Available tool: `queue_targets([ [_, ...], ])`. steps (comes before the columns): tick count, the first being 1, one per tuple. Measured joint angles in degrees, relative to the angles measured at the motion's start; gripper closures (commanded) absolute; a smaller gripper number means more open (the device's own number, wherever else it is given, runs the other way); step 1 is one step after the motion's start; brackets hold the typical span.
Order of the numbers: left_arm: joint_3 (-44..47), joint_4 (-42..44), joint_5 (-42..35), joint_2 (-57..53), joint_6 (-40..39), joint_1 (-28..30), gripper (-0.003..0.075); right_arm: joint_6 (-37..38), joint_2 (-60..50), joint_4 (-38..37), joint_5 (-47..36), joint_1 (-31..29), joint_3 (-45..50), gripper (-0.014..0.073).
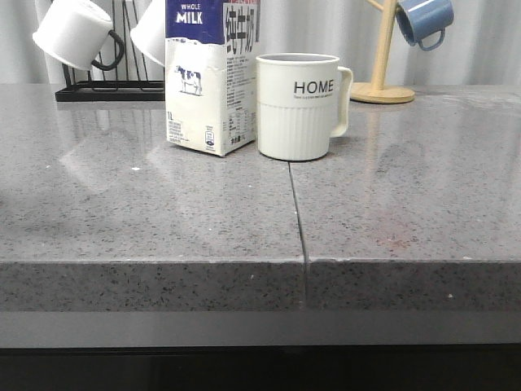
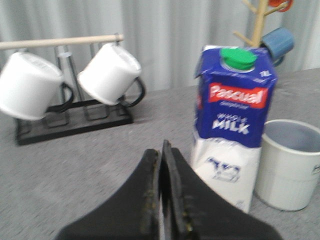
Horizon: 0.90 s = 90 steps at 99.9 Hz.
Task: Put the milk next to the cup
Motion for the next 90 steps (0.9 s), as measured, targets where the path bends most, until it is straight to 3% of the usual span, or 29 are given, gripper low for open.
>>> queue_targets([
  [45, 10.2, 0.1, 12.0, -20.3, 0.1, 15.3, 0.0741, 0.0, 0.0, 0.0, 0.0, 0.0, 0.0, 0.0661],
  [90, 21.2, 0.3, 12.5, -36.2, 0.1, 18.7, 0.0741, 0.0, 0.0, 0.0, 0.0, 0.0, 0.0, 0.0661],
])
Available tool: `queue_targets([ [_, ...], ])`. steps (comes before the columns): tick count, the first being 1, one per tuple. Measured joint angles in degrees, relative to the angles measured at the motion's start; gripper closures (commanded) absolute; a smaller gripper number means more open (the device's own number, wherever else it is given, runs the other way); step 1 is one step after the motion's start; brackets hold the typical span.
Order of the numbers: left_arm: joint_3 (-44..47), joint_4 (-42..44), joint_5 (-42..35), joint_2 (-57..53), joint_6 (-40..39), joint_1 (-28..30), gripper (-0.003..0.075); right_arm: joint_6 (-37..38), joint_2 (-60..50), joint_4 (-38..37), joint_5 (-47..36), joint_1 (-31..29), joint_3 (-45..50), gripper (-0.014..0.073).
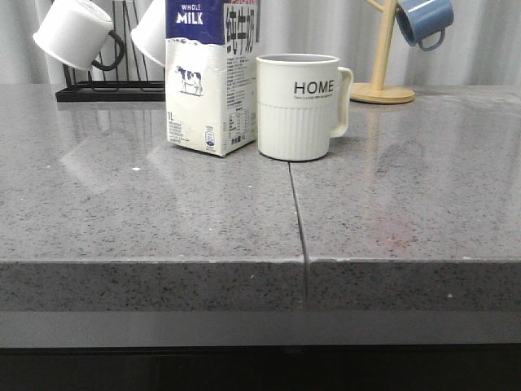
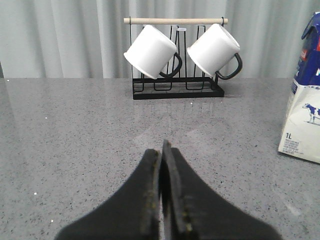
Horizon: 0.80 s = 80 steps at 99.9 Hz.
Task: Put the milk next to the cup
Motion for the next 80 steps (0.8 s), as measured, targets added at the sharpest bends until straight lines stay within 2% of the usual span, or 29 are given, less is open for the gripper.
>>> queue_targets([
  [29, 7.0, 0.5, -1.7, -7.3, 0.0, 0.0, 0.0741, 0.0, 0.0, 0.0, 0.0, 0.0, 0.0, 0.0661],
  [47, 11.3, 7.7, -1.8, -14.8, -5.4, 1.9, 0.0741, 0.0, 0.0, 0.0, 0.0, 0.0, 0.0, 0.0661],
  [58, 11.5, 9.5, -0.6, -18.7, -7.4, 3.3, 0.0741, 0.0, 0.0, 0.0, 0.1, 0.0, 0.0, 0.0661],
  [80, 11.5, 10.3, 6.2, -18.8, -7.6, 3.7, 0.0741, 0.0, 0.0, 0.0, 0.1, 0.0, 0.0, 0.0661],
])
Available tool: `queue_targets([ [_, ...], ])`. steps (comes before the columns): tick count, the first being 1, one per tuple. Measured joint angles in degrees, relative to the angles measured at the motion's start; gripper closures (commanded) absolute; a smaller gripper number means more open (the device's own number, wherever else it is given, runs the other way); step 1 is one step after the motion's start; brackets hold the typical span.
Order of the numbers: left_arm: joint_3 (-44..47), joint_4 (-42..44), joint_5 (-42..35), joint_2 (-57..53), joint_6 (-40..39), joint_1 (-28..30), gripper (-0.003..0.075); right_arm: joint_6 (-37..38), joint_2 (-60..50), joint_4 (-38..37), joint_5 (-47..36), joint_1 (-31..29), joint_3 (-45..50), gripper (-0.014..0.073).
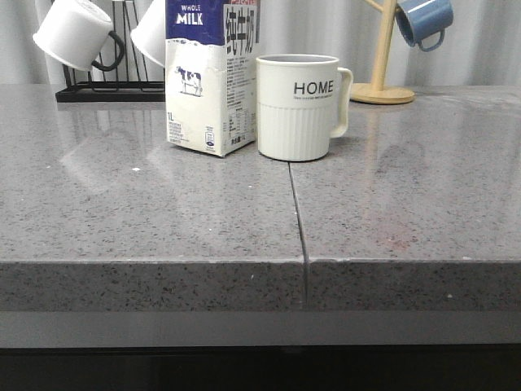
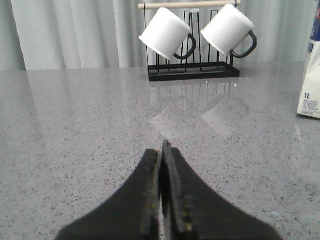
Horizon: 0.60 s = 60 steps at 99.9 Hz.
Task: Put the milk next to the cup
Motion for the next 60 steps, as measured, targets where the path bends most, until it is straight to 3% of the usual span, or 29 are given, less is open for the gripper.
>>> queue_targets([
  [60, 0.0, 0.2, 0.9, 0.0, 0.0, 0.0, 0.0741, 0.0, 0.0, 0.0, 0.0, 0.0, 0.0, 0.0661],
])
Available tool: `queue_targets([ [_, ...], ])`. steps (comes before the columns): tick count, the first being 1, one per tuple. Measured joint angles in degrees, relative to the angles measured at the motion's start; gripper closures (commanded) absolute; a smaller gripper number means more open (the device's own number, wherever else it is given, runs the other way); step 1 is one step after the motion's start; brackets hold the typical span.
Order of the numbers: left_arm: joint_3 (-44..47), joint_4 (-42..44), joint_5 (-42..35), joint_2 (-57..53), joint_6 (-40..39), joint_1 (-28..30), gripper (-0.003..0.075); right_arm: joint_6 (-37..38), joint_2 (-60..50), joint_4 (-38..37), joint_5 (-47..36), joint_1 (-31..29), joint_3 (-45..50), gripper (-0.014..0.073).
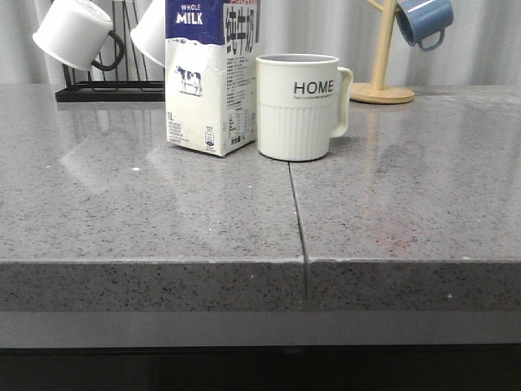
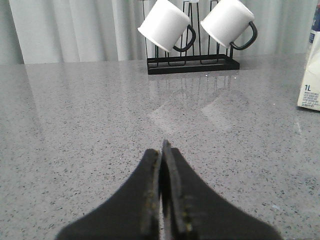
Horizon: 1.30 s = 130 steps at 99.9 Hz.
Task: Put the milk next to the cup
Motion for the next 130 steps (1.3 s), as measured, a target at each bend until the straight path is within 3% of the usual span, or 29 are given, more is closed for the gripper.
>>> queue_targets([
  [59, 0.0, 0.0, 0.1, 0.0, 0.0, 0.0, 0.0741, 0.0, 0.0, 0.0, -1.1, -0.1, 0.6, 0.0661],
  [77, 0.0, 0.1, 0.1, 0.0, 0.0, 0.0, 0.0741, 0.0, 0.0, -1.9, -13.5, -3.7, 6.6, 0.0661],
  [102, 0.0, 0.1, 0.1, 0.0, 0.0, 0.0, 0.0741, 0.0, -0.1, -2.1, -32.8, -16.4, 18.9, 0.0661],
  [116, 0.0, 0.1, 0.1, 0.0, 0.0, 0.0, 0.0741, 0.0, -3.7, -1.4, -36.9, -21.8, 25.7, 0.0661],
  [130, 0.0, 0.1, 0.2, 0.0, 0.0, 0.0, 0.0741, 0.0, -5.8, 0.0, -35.2, -22.8, 27.5, 0.0661],
])
